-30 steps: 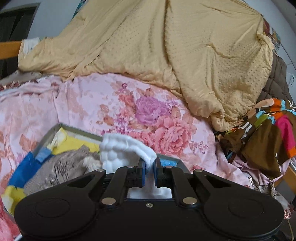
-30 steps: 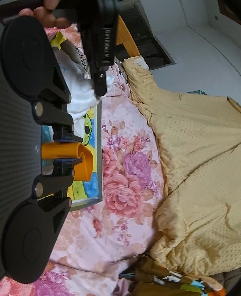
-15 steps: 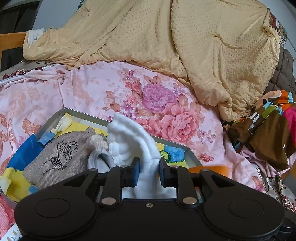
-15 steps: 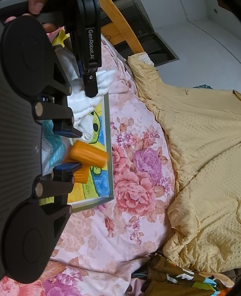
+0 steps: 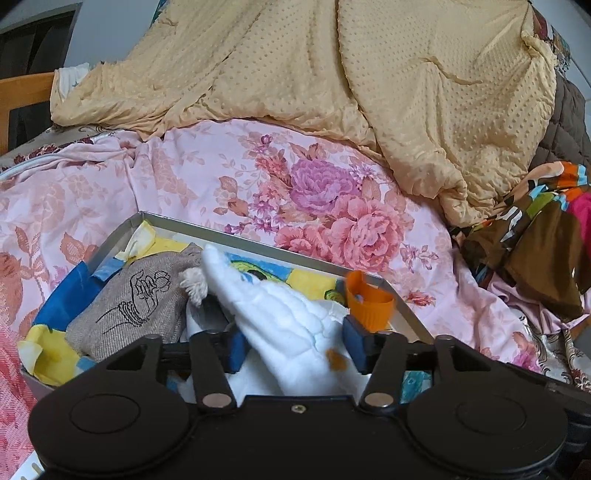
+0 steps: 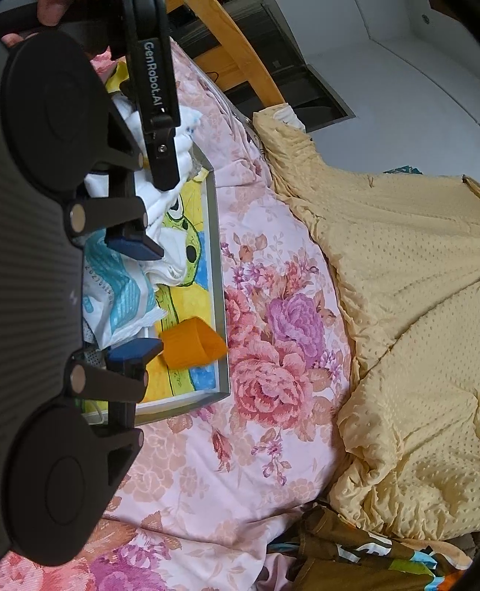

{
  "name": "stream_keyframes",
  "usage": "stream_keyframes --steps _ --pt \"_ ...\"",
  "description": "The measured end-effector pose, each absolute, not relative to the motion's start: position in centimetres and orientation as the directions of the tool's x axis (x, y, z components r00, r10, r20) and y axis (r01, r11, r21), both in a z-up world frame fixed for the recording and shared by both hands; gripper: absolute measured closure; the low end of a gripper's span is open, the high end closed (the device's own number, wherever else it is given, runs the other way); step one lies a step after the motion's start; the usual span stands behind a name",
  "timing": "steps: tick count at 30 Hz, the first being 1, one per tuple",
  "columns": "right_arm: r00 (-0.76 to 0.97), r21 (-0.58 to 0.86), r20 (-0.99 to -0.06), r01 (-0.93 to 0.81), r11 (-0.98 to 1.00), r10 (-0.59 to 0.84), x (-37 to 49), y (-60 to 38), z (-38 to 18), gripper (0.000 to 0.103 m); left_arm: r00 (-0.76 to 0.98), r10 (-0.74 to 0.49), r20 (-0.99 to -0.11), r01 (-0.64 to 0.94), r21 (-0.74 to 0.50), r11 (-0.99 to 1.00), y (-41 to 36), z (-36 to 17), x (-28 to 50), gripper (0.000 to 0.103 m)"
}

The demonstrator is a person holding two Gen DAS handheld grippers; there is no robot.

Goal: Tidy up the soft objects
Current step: 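Lower the towel and orange band into the tray and open both tools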

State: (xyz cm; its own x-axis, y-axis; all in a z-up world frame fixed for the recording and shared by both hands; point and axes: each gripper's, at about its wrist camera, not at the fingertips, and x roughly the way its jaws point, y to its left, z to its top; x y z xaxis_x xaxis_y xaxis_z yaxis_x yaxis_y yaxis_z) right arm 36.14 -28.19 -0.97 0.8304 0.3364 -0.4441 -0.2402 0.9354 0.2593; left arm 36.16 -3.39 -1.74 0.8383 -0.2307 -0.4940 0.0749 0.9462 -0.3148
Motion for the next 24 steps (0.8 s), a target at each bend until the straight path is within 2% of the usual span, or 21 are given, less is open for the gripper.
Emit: stream_keyframes --steps 10,17,22,24 --pt "0.839 0.276 -0.439 -0.214 0.937 0.321 36.2 -29.2 -0.9 0.036 0.843 -0.204 -0.498 0.061 -0.288 0.956 -3.4 -1.5 36.1 0.033" --pt "0.855 0.291 -0.418 -0.193 0.937 0.306 35.6 -30.0 -0.1 0.019 0.850 -0.169 -0.499 0.034 -0.268 0.963 -2.8 -0.9 35.0 0.020" --pt "0.868 0.269 -0.399 -0.197 0.943 0.295 34.6 -30.2 0.7 0.011 0.868 -0.132 -0.479 0.013 -0.243 0.970 -2.6 -0.2 33.2 0.013" --pt "0.872 0.271 -0.392 -0.194 0.943 0.292 34.2 -30.3 1.0 0.008 0.877 -0.112 -0.468 0.001 -0.232 0.973 -2.6 0.0 32.3 0.006"
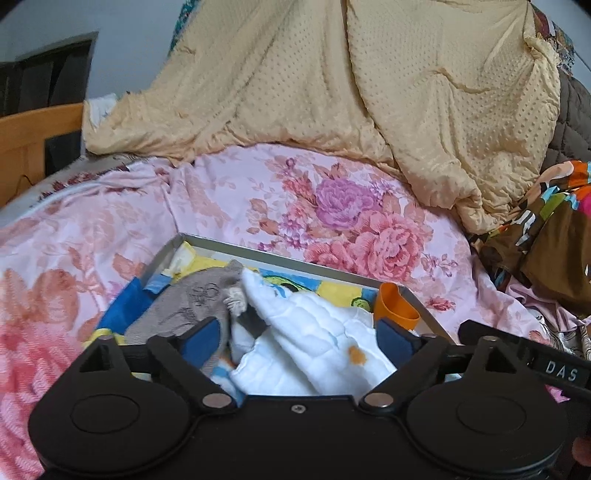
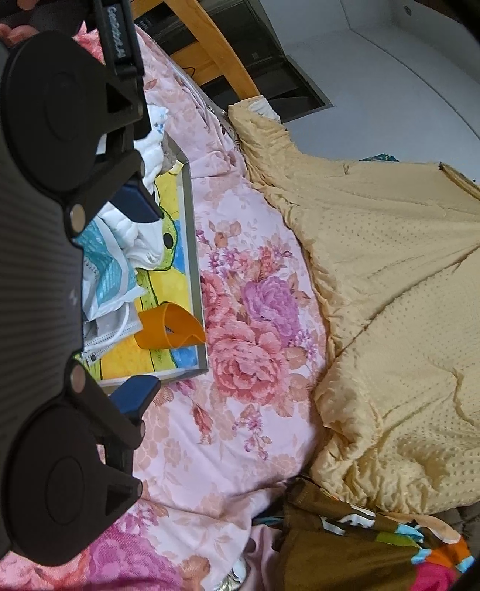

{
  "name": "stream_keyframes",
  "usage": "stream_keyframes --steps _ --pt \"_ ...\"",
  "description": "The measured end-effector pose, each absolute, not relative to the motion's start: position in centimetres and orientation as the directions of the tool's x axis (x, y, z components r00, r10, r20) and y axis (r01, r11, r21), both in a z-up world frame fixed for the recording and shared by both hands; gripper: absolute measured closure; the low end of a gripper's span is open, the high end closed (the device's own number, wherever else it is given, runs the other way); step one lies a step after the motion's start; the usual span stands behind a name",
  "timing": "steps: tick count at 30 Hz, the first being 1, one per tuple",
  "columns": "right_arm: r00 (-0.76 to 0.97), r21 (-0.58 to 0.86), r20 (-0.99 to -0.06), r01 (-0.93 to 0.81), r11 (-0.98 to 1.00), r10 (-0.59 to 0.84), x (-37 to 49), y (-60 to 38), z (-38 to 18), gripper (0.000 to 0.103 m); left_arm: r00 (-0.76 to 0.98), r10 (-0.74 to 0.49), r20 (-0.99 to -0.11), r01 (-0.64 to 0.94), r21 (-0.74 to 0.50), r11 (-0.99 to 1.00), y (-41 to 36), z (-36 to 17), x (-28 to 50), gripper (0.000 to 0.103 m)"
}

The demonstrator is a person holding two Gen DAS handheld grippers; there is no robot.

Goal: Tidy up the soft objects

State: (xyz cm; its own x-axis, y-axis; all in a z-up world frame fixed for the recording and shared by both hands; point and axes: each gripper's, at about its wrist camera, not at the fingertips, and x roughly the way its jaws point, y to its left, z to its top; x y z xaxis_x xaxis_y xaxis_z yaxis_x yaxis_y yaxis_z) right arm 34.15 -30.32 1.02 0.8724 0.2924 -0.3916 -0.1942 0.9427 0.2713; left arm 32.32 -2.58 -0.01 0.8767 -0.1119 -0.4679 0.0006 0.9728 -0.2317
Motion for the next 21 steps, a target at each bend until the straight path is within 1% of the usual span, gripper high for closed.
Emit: stream_keyframes --steps 3,6,21 --pt "0.877 0.277 -0.381 -0.194 0.941 0.293 33.4 -30.6 1.5 0.003 0.885 -0.093 -0.457 -0.011 -0.221 0.975 -2.5 0.2 31.1 0.004" --pt "0.881 0.278 -0.369 -0.199 0.940 0.296 32.5 -30.7 1.9 0.000 0.883 -0.090 -0.461 -0.014 -0.217 0.976 -2.5 0.3 30.1 0.001" --pt "0.888 0.242 -0.358 -0.209 0.947 0.288 28.8 -29.9 3.0 0.000 0.887 -0.055 -0.459 -0.056 -0.226 0.973 -1.6 1.1 25.1 0.001"
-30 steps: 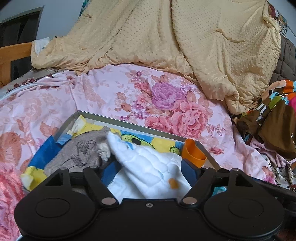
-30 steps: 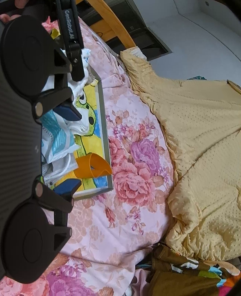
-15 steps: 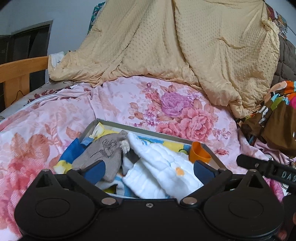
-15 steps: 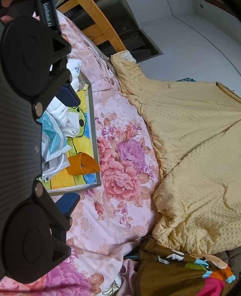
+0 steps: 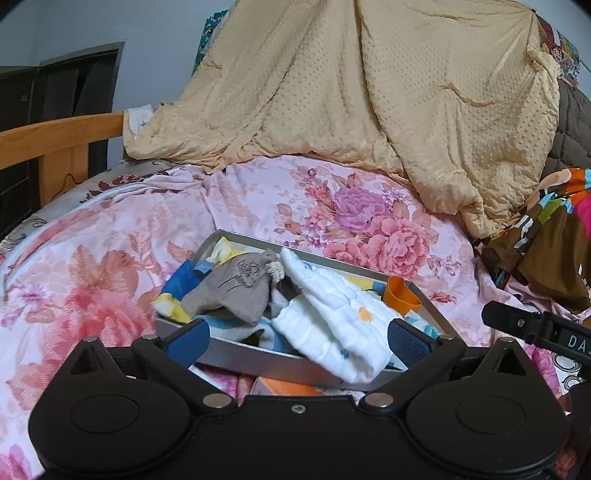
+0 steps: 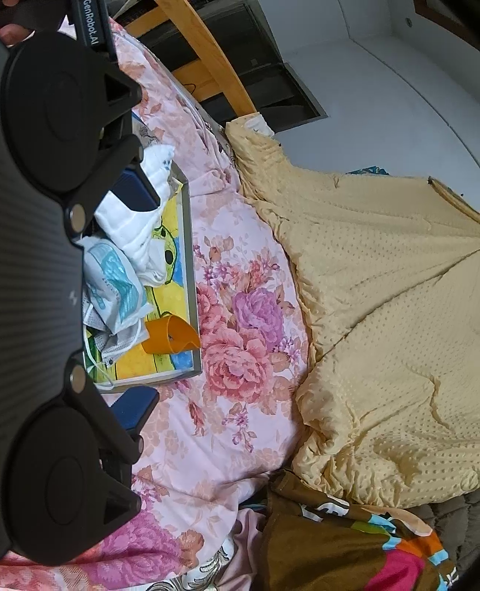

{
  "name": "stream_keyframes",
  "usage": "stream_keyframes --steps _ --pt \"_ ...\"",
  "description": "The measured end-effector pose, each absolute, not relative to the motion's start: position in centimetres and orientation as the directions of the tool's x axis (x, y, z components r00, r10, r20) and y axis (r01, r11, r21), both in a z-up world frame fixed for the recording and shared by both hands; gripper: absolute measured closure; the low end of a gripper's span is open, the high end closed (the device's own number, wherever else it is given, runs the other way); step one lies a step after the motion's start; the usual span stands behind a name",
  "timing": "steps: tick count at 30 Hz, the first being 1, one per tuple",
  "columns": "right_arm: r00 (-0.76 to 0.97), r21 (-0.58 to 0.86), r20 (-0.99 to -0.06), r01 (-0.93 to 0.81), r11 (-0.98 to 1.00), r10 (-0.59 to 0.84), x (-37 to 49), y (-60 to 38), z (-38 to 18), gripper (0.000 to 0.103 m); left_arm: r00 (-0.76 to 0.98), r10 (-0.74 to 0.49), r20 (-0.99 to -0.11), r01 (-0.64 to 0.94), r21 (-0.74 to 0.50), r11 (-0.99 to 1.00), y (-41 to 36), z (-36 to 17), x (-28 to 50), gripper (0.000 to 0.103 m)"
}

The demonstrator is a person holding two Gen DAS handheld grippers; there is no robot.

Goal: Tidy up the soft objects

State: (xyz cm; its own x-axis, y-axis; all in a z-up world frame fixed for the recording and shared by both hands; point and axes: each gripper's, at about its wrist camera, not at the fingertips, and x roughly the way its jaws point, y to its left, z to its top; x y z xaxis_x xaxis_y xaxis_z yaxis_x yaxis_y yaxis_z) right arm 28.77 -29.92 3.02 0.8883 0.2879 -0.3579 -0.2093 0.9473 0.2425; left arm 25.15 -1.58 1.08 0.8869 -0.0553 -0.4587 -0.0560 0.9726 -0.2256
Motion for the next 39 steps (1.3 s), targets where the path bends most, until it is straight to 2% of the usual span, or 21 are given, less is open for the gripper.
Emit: stream_keyframes --steps 8,16,21,28,39 --pt "0.910 0.226 -0.325 -0.190 0.955 0.258 26.6 -29.6 3.5 0.000 0.898 -0.016 -0.440 -0.087 -0.212 0.973 -1.4 1.5 23.2 0.001" --pt "0.905 0.245 -0.354 -0.153 0.958 0.235 23.7 -28.8 1.6 0.000 0.907 0.018 -0.420 -0.128 -0.235 0.963 -1.2 0.7 20.6 0.001" --pt "0.909 0.219 -0.358 -0.141 0.965 0.214 22.0 -28.0 1.3 0.000 0.903 0.029 -0.429 -0.147 -0.246 0.958 -0.8 0.1 18.8 0.001" --pt "0.915 0.200 -0.357 -0.121 0.972 0.187 19.7 -27.1 1.2 0.000 0.901 0.063 -0.430 -0.153 -0.179 0.972 0.4 -0.3 15.8 0.001" --pt "0.930 0.142 -0.331 -0.118 0.983 0.159 16.8 -25.1 0.8 0.000 0.898 0.116 -0.425 -0.219 -0.200 0.955 3.0 -0.9 13.3 0.001"
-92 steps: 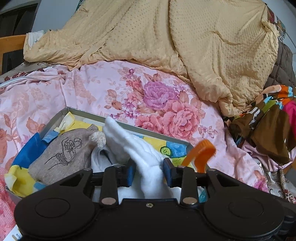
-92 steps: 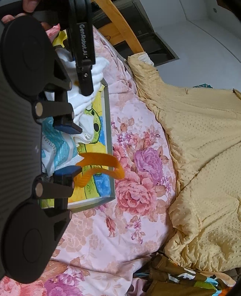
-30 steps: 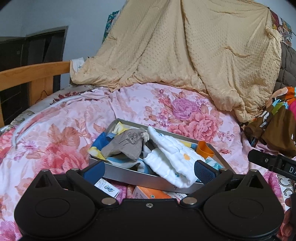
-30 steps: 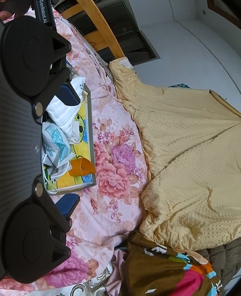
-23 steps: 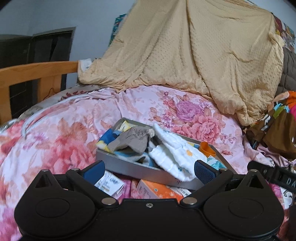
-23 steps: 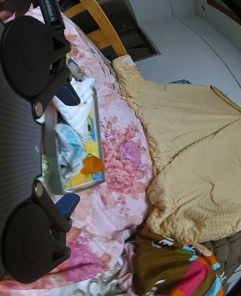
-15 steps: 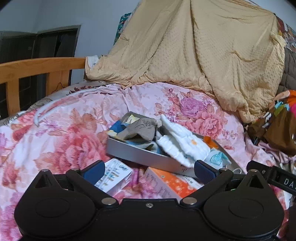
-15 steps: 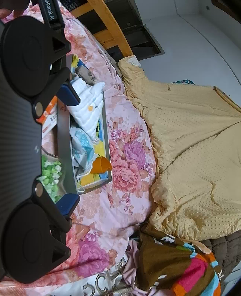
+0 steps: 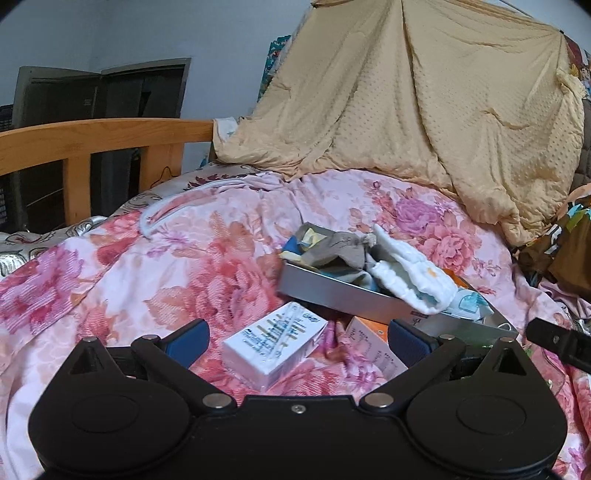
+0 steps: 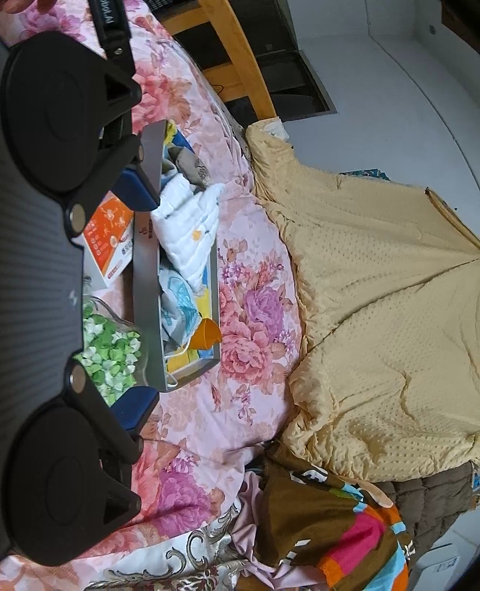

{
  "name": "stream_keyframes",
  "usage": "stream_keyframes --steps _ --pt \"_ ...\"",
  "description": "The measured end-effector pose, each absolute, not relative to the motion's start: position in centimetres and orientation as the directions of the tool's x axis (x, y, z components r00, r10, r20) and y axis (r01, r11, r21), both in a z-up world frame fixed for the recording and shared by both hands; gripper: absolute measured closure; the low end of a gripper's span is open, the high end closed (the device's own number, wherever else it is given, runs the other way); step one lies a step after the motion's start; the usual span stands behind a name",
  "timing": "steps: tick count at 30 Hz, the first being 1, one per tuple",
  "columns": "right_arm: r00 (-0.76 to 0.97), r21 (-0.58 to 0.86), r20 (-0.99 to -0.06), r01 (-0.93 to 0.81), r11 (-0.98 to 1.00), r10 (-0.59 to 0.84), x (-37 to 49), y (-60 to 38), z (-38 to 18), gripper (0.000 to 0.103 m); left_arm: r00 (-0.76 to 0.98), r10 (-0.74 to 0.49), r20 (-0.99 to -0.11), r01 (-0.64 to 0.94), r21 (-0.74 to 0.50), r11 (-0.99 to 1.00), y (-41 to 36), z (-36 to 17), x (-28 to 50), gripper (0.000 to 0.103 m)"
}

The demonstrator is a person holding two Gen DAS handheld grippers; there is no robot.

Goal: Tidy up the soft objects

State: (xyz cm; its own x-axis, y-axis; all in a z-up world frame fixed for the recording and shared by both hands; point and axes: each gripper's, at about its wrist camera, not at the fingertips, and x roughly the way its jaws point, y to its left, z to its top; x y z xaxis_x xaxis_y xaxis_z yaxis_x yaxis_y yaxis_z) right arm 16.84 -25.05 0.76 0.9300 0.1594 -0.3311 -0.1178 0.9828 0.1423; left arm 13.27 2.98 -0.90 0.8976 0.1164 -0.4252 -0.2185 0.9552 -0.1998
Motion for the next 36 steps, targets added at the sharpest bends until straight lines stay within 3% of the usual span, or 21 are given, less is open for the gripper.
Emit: stream_keyframes --steps 36 --pt "0.948 0.084 -0.307 -0.061 0.995 0.084 10.6 -24.0 -0.4 0.000 0.919 0.100 -0.380 -0.173 -0.162 0.972 3.0 -1.8 9.2 0.001"
